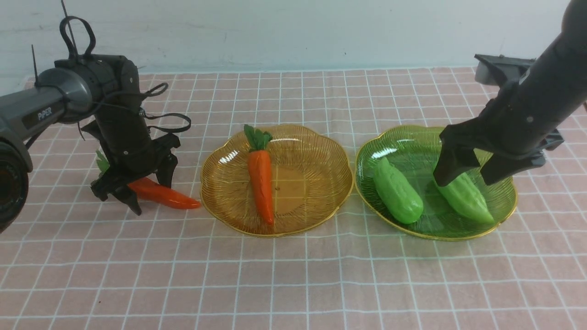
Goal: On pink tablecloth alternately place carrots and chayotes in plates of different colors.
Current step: 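Pick up the carrot and put it on the nearest plate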
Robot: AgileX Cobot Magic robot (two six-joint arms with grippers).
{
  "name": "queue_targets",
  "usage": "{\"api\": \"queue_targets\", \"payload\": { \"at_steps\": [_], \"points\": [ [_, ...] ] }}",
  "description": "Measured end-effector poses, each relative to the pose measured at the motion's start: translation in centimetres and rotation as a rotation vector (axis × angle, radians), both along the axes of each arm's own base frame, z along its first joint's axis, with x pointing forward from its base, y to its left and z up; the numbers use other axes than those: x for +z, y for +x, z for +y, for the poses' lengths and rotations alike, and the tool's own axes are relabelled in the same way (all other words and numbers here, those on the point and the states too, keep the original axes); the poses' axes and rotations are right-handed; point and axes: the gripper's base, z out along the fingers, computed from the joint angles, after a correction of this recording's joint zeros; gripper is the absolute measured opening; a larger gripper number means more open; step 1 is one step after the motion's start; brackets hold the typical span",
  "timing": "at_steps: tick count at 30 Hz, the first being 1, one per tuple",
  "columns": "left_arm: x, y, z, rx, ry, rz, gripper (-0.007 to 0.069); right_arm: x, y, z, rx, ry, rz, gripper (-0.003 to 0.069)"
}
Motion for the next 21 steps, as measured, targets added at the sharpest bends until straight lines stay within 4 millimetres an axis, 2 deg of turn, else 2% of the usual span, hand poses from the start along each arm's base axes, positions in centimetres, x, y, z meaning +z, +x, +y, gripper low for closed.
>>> {"api": "queue_targets", "payload": {
  "at_steps": [5, 7, 11, 13, 15, 17, 18, 20, 21],
  "points": [
    [-0.7, -0.1, -0.1, -0.007, -0.009, 0.026, 0.0472, 0.0, 0.0, 0.0, -0.001, 0.002, 0.000, 0.0584],
    [-0.6, -0.1, 0.0, -0.038, 0.001, 0.031, 0.0413, 0.0, 0.0, 0.0, -0.001, 0.006, 0.001, 0.0584],
    [-0.1, -0.2, 0.6, -0.161, 0.077, 0.076, 0.0222, 0.0, 0.0, 0.1, -0.001, 0.007, 0.001, 0.0584],
    [0.4, 0.1, 0.9, -0.222, 0.116, 0.062, 0.0194, 0.0, 0.0, 0.1, -0.001, 0.007, 0.001, 0.0584],
    [2.1, 0.8, 1.2, -0.344, 0.166, 0.016, 0.0187, 0.0, 0.0, 0.1, -0.001, 0.007, 0.001, 0.0584],
    [3.0, 1.1, 1.2, -0.392, 0.178, -0.008, 0.0185, 0.0, 0.0, 0.1, 0.002, 0.006, 0.000, 0.0584],
    [5.7, 1.4, 1.0, -0.488, 0.176, -0.082, 0.0185, 0.0, 0.0, 0.1, 0.016, 0.003, -0.004, 0.0584],
    [8.2, 1.3, 0.4, -0.547, 0.143, -0.157, 0.0185, 0.0, 0.0, 0.1, 0.033, 0.000, -0.008, 0.0579],
    [9.7, 1.1, -0.6, -0.599, 0.094, -0.212, 0.0185, 0.0, 0.0, 0.1, 0.038, -0.001, -0.010, 0.0570]
  ]
}}
